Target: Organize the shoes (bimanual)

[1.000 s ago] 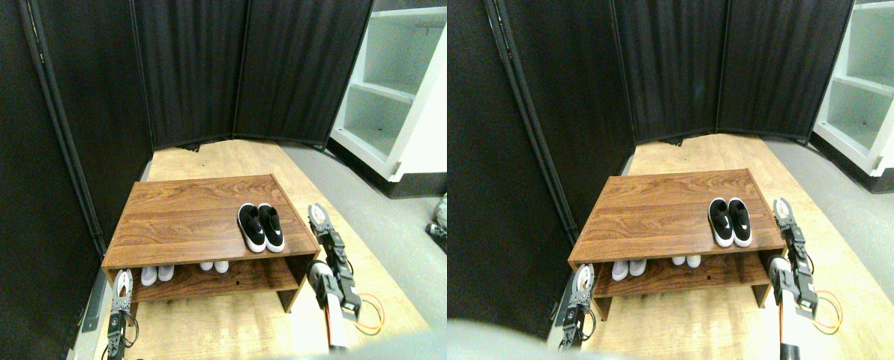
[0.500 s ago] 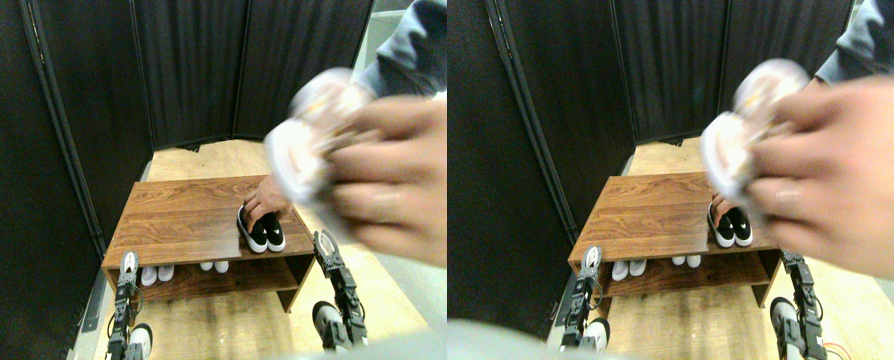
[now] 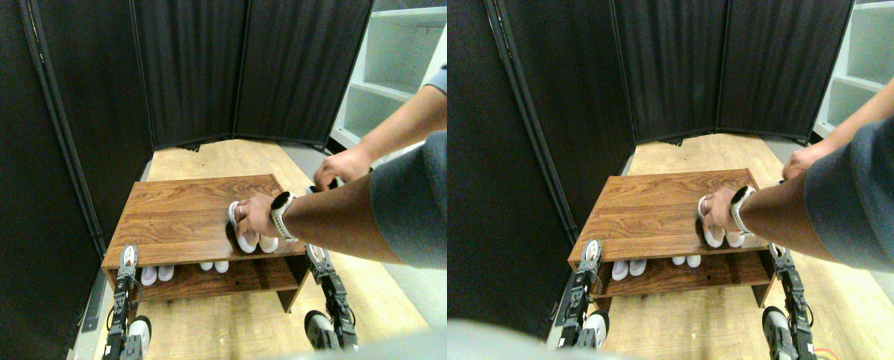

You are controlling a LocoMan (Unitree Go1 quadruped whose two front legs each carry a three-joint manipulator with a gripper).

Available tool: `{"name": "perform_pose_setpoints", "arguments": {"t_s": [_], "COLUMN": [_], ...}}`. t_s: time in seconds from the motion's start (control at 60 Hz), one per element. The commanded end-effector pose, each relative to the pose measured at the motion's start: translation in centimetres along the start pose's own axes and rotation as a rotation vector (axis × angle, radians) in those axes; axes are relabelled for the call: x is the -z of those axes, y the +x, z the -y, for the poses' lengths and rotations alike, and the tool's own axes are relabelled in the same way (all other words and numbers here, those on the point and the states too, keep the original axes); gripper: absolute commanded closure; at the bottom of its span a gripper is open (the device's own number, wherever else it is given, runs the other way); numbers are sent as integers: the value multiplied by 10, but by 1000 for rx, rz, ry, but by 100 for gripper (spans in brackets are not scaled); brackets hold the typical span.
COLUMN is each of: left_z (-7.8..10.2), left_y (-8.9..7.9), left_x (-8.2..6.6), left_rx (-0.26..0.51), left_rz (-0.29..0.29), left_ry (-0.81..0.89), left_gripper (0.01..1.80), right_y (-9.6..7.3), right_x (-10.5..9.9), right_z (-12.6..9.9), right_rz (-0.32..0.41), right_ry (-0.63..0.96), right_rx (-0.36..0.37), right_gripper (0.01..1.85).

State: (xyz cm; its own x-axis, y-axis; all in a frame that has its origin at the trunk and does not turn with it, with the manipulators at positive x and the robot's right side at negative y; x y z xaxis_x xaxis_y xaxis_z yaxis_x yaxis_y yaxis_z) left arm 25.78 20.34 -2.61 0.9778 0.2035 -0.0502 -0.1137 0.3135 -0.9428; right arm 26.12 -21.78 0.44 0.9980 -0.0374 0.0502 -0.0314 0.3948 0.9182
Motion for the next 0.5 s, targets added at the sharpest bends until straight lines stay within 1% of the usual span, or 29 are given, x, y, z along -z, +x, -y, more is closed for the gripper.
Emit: {"name": "perform_pose_setpoints", "arguments": {"t_s": [0.017, 0.067, 0.133, 0.183, 0.283, 0.317, 0.417, 0.5], "left_z": [4, 3, 1, 2, 2, 2, 3, 2], "left_y": [-2, -2, -3, -5, -5, -5, -7, -7], "left_x": [0, 0, 0, 0, 0, 0, 1, 1], "left_rx": [36, 35, 38, 38, 45, 40, 32, 29], "left_rz": [-1, 7, -3, 2, -6, 5, 2, 16], "left_ry": [8, 11, 12, 15, 6, 17, 8, -4], "left_gripper": [180, 180, 180, 180, 180, 180, 180, 180], "right_y": [2, 2, 1, 1, 1, 1, 1, 0], "right_x": [-1, -1, -1, -1, -1, -1, -1, -1], "right_z": [-7, -7, -7, -7, -7, -7, -7, -7], "right_rz": [1, 3, 11, 17, 14, 14, 10, 22], "right_ry": [-2, -1, 11, -2, -2, -17, 20, 9], "right_rx": [-45, -42, -34, -39, -41, -42, -45, -35], "right_gripper": [185, 185, 185, 185, 185, 185, 185, 185]}}
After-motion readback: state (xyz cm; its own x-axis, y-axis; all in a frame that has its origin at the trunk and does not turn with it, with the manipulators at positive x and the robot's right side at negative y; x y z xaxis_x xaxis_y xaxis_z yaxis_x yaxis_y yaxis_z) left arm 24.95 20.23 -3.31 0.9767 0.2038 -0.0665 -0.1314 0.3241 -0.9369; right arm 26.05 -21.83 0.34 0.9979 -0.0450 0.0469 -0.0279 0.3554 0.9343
